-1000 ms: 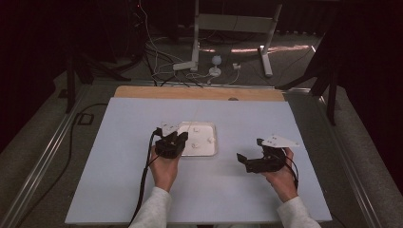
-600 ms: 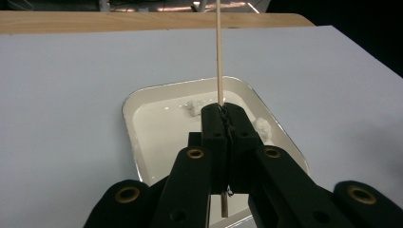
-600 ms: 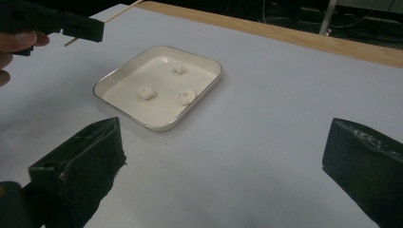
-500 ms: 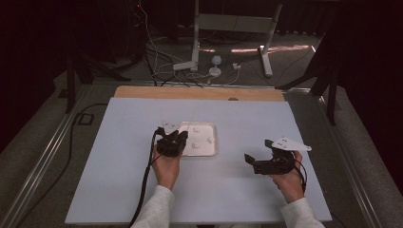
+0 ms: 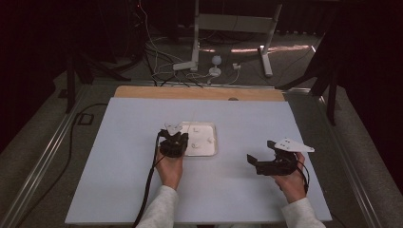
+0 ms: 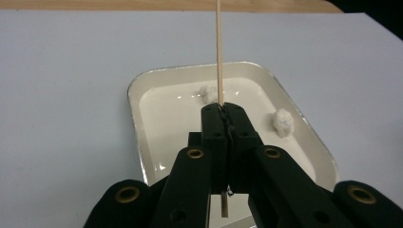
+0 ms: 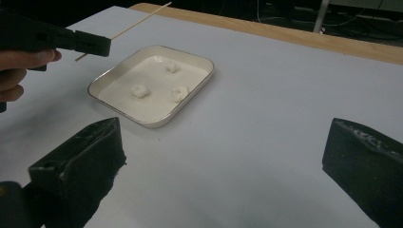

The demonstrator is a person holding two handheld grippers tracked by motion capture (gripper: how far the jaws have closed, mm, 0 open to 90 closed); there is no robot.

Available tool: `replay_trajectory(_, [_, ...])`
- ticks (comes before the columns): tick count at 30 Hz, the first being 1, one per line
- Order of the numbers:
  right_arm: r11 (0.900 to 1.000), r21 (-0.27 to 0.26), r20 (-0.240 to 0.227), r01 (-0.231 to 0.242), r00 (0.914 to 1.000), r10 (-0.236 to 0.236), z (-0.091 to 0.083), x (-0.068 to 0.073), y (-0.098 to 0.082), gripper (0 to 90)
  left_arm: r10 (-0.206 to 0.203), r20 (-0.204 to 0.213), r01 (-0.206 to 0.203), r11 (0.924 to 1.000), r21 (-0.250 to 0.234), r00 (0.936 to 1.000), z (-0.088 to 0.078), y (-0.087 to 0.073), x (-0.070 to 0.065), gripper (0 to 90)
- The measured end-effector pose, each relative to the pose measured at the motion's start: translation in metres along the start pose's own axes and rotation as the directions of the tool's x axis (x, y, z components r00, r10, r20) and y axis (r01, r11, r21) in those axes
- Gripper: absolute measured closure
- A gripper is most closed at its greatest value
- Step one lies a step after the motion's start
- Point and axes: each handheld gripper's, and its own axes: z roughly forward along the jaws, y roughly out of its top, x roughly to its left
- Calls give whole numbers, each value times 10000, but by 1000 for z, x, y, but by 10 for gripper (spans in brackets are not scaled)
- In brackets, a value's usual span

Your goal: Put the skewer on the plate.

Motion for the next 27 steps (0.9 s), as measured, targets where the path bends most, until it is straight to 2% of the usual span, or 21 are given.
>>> replay_trajectory(8, [10000, 6, 55, -48, 10000, 48, -1, -1, -1, 1, -286, -266, 293, 9992, 276, 9992, 8, -10, 2, 892])
replay_trajectory(17, [10000, 50, 28, 7, 10000, -7, 0, 0, -2, 1, -279, -686, 326, 9971, 689, 9973, 17, -17, 1, 890])
replay_trajectory(23, [10000, -10, 47, -48, 10000, 48, -2, -1, -1, 1, -510, -806, 593, 9928, 1045, 9954, 25, -20, 2, 887])
replay_trajectory(27, [10000, 7, 47, -38, 10000, 38, -1, -2, -2, 1, -498, -852, 597, 9912, 1179, 9951, 27, -21, 1, 885])
